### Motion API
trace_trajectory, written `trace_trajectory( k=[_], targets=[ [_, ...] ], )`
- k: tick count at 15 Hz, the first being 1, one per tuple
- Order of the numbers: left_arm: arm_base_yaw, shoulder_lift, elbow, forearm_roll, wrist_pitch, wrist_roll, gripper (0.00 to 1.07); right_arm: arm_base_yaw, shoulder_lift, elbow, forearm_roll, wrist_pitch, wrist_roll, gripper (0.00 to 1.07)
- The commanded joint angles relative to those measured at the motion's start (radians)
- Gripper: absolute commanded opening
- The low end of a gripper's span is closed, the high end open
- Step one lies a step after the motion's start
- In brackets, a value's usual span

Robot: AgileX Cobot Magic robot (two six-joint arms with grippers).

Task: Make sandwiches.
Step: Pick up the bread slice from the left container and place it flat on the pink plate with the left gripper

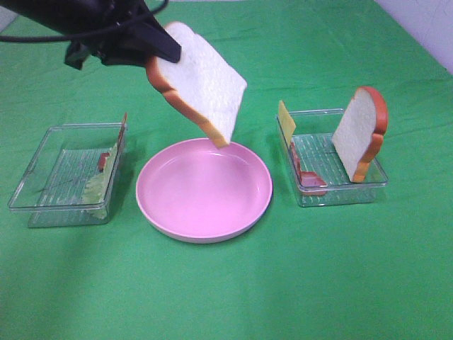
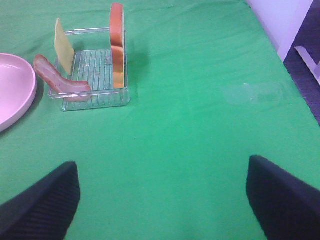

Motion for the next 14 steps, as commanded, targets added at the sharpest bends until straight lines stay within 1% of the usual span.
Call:
trace_trajectory(
  k=[1, 3, 4, 9, 10, 11, 12, 14],
  targets=[
    [-0.047, 0.087, -0.007, -0.029, -0.068, 0.001, 0.0, -0.006, -0.016, 0.001, -0.001, -0.008, 0.0, 0.85],
    [-0.099, 0.176, -0.007, -0.07, -0.137, -0.003, 0.0, -0.006, -0.016, 0.001, -0.001, -0.008, 0.0, 0.85],
    [-0.112, 0.201, -0.007, -0.07, -0.15, -0.003, 0.0, -0.006, -0.016, 0.001, -0.001, -0.008, 0.0, 0.85],
    [-0.119, 0.263, -0.007, -0.065, -0.157, -0.011, 0.0, -0.006, -0.016, 0.001, 0.0, -0.008, 0.0, 0.85],
    [-0.119, 0.275, -0.007, -0.063, -0.153, -0.019, 0.03, -0.006, -0.016, 0.001, 0.0, -0.008, 0.0, 0.85],
    [-0.119, 0.287, -0.007, -0.063, -0.152, -0.038, 0.09, -0.006, -0.015, 0.001, 0.0, -0.008, 0.0, 0.85],
    [-0.119, 0.296, -0.007, -0.063, -0.153, -0.044, 0.15, -0.006, -0.015, 0.001, 0.0, -0.008, 0.0, 0.85],
    [-0.119, 0.301, -0.007, -0.058, -0.151, -0.043, 0.3, -0.006, -0.015, 0.001, 0.0, -0.008, 0.0, 0.85]
  ],
)
